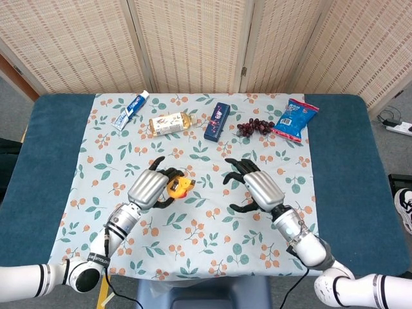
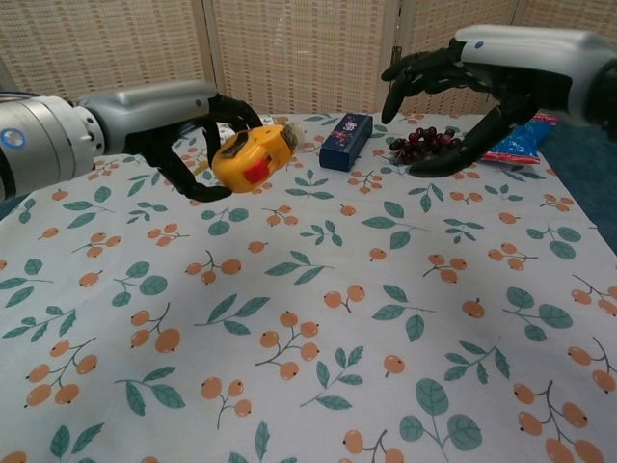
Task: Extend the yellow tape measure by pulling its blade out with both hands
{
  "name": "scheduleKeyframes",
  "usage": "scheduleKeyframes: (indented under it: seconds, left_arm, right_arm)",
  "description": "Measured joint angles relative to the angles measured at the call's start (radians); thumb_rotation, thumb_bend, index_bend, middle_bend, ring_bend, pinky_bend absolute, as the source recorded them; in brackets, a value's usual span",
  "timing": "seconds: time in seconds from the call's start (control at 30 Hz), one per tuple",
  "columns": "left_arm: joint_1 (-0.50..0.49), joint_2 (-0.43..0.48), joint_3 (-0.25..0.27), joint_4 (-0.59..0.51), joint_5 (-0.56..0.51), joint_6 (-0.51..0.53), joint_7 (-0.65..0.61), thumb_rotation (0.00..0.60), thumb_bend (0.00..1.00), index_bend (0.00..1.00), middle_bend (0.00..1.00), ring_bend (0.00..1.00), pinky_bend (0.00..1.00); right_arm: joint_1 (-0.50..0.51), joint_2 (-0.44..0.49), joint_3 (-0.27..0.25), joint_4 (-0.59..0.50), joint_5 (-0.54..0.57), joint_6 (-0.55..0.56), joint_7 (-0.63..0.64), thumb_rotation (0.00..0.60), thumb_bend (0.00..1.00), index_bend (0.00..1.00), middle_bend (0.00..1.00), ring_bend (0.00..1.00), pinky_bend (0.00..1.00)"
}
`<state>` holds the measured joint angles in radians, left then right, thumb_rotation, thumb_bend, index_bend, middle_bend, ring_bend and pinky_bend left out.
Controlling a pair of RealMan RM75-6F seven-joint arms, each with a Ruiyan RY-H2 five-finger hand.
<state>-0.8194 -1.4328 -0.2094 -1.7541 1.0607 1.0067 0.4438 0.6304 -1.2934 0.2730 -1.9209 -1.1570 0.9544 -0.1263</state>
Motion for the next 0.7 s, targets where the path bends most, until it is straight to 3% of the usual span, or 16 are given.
scheduleKeyframes:
  seconds: [0.27,0.7]
  left_arm:
    - [-0.022,-0.058,-0.002,-0.014,-0.021,0.053,0.084,0.600,0.41,0.65,0.59,0.46,0.07]
    - [-0.044,-0.111,0.003,-0.027,-0.034,0.101,0.160,0.600,0.40,0.65,0.59,0.46,0.06]
  right_arm:
    - [0.072,-0.049,0.025,0.022,0.122,-0.030,-0.039,0.600,0.24,0.40,0.10,0.12,0.06]
    - [0.143,-0.080,0.031,0.051,0.203,-0.044,-0.060,0.600,0.24,0.43,0.10,0.14,0.06]
